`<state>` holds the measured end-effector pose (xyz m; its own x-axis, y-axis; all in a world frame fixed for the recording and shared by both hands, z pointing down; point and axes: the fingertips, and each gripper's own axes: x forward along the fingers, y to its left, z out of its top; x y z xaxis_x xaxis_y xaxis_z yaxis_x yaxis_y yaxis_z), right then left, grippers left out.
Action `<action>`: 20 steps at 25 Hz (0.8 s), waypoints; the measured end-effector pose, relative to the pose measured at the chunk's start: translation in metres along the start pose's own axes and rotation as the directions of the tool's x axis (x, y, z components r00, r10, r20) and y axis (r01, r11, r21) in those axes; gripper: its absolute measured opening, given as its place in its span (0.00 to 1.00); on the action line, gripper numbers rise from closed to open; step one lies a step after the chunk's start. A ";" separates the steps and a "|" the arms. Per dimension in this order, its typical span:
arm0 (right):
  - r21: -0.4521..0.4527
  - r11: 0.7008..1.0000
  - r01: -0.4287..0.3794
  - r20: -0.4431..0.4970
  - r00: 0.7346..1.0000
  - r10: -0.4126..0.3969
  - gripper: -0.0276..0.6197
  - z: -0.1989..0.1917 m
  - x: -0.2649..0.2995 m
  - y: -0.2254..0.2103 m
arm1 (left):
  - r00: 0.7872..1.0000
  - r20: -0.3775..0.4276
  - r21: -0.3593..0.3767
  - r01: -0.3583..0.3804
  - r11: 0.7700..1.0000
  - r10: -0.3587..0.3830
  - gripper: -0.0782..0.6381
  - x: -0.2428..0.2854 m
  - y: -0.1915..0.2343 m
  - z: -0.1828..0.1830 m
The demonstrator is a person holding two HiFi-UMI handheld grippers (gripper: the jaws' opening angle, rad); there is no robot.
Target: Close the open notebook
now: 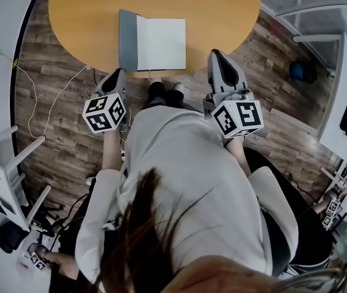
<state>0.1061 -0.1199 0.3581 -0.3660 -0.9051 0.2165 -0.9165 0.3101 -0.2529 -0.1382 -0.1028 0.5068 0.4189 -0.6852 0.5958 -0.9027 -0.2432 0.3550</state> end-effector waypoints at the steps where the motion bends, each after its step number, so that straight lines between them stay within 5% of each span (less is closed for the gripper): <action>1: 0.006 1.000 0.004 0.005 1.000 -0.004 0.05 0.000 -0.003 -0.003 | 1.000 0.003 0.007 0.002 1.000 -0.002 0.14 0.000 -0.005 0.001; 20: 0.041 0.998 0.048 0.044 0.998 -0.050 0.05 0.003 -0.044 -0.054 | 0.996 -0.002 0.127 0.091 0.988 -0.092 0.14 0.022 -0.088 0.002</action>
<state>0.1718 -0.0974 0.3595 -0.3122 -0.9314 0.1870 -0.9256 0.2539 -0.2808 -0.0499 -0.0978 0.4869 0.5000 -0.6589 0.5620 -0.8659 -0.3897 0.3135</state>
